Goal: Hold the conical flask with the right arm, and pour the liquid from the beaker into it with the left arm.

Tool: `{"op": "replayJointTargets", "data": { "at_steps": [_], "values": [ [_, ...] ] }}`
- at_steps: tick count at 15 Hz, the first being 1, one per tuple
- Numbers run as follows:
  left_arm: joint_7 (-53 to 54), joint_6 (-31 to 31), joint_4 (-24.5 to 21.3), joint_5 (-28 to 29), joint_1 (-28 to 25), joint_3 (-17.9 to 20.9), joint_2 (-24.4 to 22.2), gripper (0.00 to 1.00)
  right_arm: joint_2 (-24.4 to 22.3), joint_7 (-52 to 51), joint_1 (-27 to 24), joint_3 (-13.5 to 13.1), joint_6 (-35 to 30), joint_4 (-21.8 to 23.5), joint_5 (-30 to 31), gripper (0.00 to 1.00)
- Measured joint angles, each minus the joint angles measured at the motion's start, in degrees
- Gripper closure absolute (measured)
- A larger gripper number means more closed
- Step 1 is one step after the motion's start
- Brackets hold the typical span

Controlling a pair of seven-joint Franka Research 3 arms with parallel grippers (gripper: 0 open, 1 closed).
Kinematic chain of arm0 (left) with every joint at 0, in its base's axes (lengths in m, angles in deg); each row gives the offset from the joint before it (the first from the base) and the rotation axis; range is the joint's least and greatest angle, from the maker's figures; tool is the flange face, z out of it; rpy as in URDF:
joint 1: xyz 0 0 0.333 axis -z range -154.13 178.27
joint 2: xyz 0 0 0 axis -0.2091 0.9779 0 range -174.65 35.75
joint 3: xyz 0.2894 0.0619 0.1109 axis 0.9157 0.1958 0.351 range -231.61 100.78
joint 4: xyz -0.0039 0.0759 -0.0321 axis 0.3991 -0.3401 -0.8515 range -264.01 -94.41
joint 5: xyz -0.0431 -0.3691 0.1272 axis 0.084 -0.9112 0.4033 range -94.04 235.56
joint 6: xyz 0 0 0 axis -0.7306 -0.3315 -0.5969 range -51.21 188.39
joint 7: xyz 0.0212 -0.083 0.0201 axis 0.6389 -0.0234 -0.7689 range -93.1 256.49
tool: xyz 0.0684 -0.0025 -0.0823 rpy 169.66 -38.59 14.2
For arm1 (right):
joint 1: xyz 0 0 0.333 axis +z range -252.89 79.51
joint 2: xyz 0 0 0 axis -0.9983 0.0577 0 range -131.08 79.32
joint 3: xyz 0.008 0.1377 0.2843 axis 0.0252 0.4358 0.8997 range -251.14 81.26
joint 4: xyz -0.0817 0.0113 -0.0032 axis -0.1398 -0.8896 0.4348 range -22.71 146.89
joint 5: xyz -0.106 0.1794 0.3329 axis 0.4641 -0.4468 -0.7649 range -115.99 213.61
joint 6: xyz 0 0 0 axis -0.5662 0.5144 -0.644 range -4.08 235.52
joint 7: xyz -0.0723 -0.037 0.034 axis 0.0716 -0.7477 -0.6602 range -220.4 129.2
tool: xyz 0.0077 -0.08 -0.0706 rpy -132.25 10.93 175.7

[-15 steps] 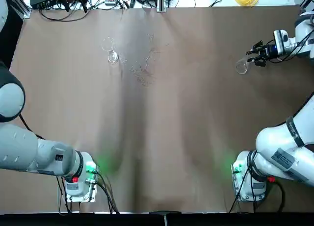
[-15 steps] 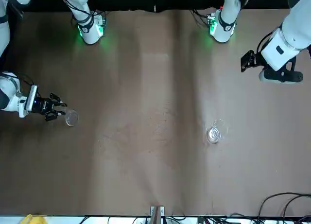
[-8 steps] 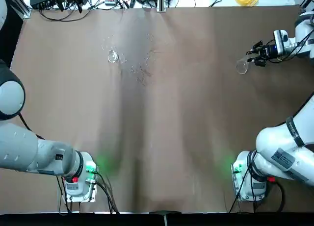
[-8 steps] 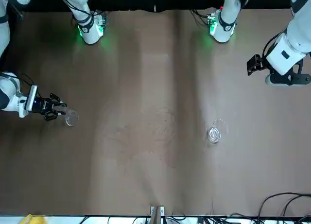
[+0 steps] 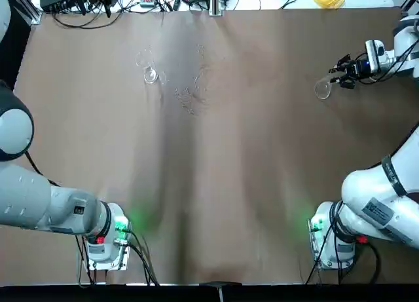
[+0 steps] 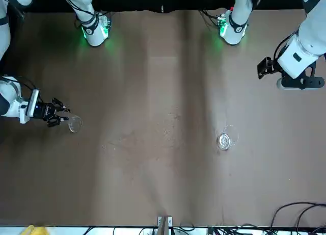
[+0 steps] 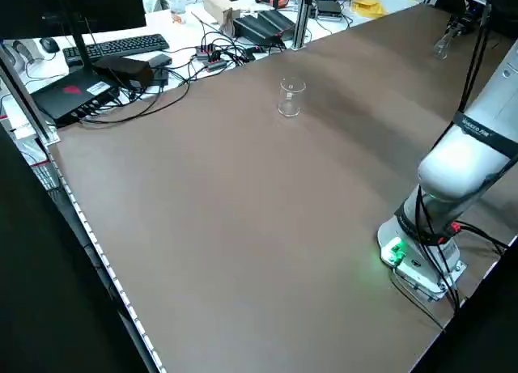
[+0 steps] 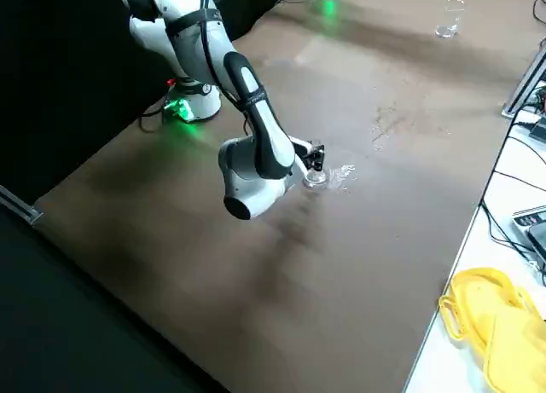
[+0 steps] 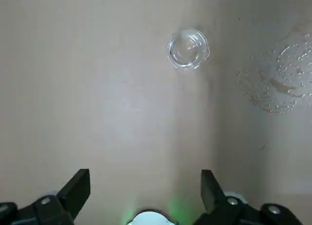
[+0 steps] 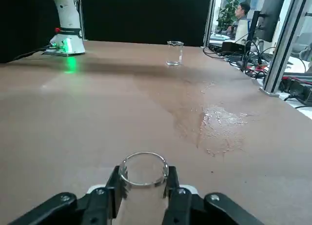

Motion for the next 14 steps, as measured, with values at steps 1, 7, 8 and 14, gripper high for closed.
{"op": "replayJointTargets", "data": {
  "at_steps": [1, 7, 8, 14],
  "values": [
    [-0.67, 0.00, 0.01, 0.00, 0.00, -0.02, 0.00, 0.00, 0.05, 0.00, -0.03, -0.01, -0.07, -0.06, 0.00, 0.61],
    [-1.34, 0.04, 0.05, 0.00, -0.07, -0.01, 0.00, 0.00, 0.44, -0.01, -0.11, -0.03, 0.45, -0.28, 0.00, 0.48],
    [-1.35, 0.04, 0.06, 0.00, -0.11, -0.01, 0.00, 0.00, 0.58, 0.00, -0.14, -0.05, 0.61, -0.36, 0.00, 0.48],
    [-1.35, 0.10, 0.07, 0.00, -0.19, 0.18, 0.00, 0.00, 0.76, -0.06, -0.84, -0.32, 0.70, -2.77, 0.02, 0.13]
  ]
}}
